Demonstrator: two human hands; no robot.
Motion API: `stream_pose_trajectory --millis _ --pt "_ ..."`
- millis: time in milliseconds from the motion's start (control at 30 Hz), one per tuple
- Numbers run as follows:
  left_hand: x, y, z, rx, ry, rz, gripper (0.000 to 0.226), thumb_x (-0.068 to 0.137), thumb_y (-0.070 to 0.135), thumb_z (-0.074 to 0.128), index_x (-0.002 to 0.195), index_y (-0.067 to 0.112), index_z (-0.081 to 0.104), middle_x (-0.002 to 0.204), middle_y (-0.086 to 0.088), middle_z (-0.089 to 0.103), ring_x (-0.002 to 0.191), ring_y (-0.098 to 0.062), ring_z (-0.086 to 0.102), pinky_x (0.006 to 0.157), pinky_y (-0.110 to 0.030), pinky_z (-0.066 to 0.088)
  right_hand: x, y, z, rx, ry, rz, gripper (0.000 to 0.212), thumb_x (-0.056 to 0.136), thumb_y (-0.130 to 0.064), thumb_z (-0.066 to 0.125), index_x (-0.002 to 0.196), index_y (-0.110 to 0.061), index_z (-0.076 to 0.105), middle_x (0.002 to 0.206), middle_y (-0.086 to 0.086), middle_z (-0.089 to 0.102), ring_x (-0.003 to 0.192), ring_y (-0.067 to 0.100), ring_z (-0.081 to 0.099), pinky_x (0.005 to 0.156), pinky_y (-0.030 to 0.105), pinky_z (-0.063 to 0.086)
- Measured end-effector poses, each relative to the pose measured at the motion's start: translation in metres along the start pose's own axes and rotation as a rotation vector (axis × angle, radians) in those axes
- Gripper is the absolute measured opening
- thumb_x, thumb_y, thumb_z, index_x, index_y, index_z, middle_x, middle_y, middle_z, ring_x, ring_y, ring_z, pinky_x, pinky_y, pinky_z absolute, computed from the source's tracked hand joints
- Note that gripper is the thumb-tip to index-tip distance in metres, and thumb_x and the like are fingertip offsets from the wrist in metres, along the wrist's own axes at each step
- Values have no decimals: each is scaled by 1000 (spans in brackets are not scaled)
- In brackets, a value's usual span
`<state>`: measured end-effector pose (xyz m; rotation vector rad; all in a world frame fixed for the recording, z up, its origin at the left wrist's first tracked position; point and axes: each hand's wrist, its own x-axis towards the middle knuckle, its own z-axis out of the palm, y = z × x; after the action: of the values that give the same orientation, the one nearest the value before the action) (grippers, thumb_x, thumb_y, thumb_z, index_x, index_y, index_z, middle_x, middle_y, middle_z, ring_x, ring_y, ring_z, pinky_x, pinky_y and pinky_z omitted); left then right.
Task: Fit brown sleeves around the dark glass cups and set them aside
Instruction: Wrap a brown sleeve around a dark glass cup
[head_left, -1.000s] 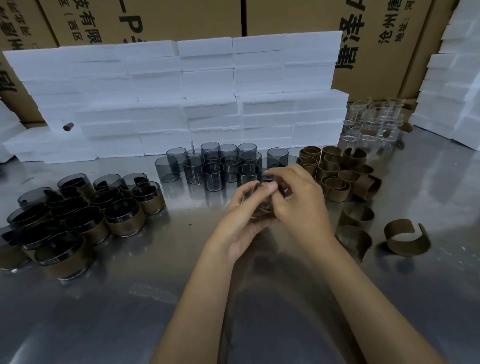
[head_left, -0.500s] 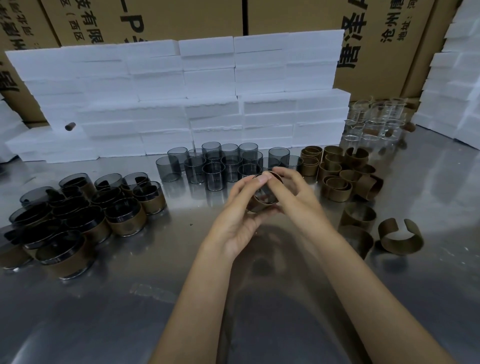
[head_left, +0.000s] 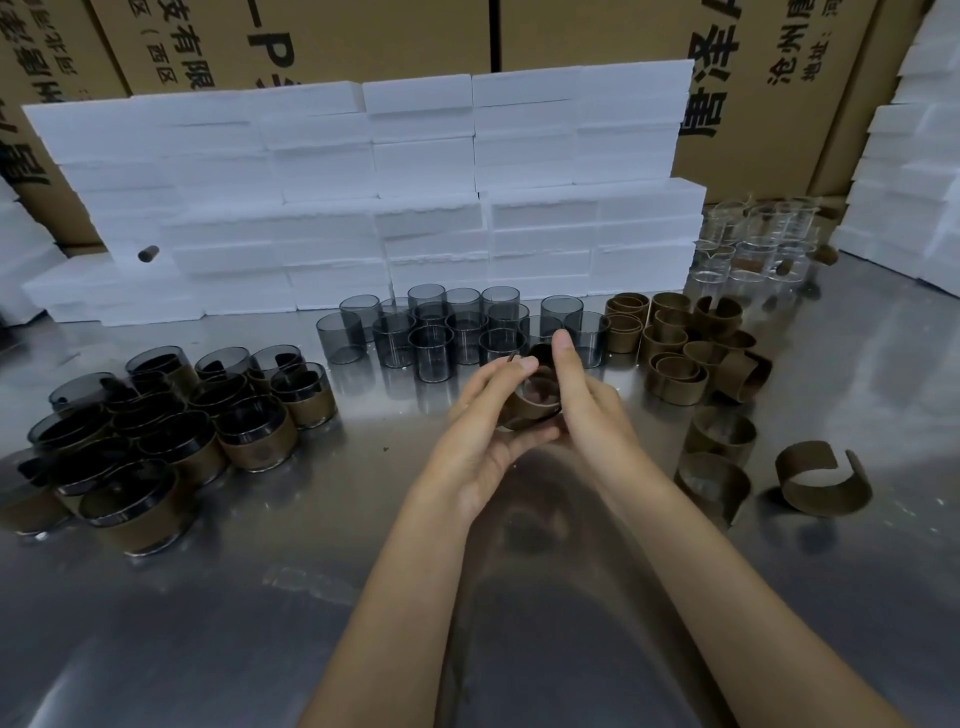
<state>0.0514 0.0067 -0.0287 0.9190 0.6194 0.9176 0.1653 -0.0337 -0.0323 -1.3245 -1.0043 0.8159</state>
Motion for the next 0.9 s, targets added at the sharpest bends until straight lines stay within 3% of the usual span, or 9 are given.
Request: stream_pose_trajectory --millis 100,200,300,400,467,567,700,800,900 --pt "2 -1 -1 6 3 -6 42 87 23 77 123 4 66 109 -18 71 95 -23 74 82 -43 64 0 0 2 -39 62 22 64 92 -78 39 93 -28 79 89 -9 79 89 2 73 88 32 58" --pt "5 -3 -4 15 0 -10 32 88 19 75 118 8 69 100 -13 72 87 -20 75 73 -37 63 0 2 4 -110 117 15 70 97 -73 32 94 -20 77 91 -1 78 94 12 72 94 39 56" --pt "6 -2 -5 22 -3 -6 39 90 14 74 128 6 65 96 -12 72 83 -19 75 72 -36 62 1 6 5 -166 167 -24 70 101 -68 26 90 -19 76 87 1 76 93 17 71 89 37 55" --pt "6 -5 -3 38 -7 2 41 90 10 74 130 11 66 102 -14 73 90 -21 74 78 -44 63 3 8 5 -186 270 -95 63 105 -58 31 62 -27 65 61 -12 66 73 11 63 72 31 45" --pt "5 -6 -2 44 0 5 40 90 11 74 129 14 67 113 -19 73 99 -27 74 83 -49 63 4 10 3 -172 295 -135 61 106 -53 39 55 -31 65 52 -20 61 64 7 57 66 29 41" --pt "4 -3 -3 64 -43 -28 47 90 24 76 135 15 63 124 -27 69 106 -39 72 88 -51 61 8 13 1 -83 250 -115 46 103 -55 45 78 -26 71 73 -10 74 77 8 70 75 28 53" --pt "4 0 -1 145 -59 -25 62 86 53 72 134 16 60 122 -23 71 108 -37 72 85 -52 61 7 12 9 -51 254 -152 35 103 -50 47 99 -19 63 74 -11 69 70 -9 63 63 8 44" --pt "8 4 -1 360 141 -1 73 92 76 45 125 14 68 112 -12 76 108 -29 70 91 -47 56 0 13 14 -157 231 -291 36 101 -55 44 109 -24 58 93 -12 66 83 -2 62 73 15 46" --pt "9 5 -9 231 298 65 66 101 62 40 111 3 68 101 -13 72 94 -25 66 88 -40 50 -7 14 20 -209 159 -361 32 102 -56 45 112 -27 54 103 -10 63 93 2 61 78 21 48"
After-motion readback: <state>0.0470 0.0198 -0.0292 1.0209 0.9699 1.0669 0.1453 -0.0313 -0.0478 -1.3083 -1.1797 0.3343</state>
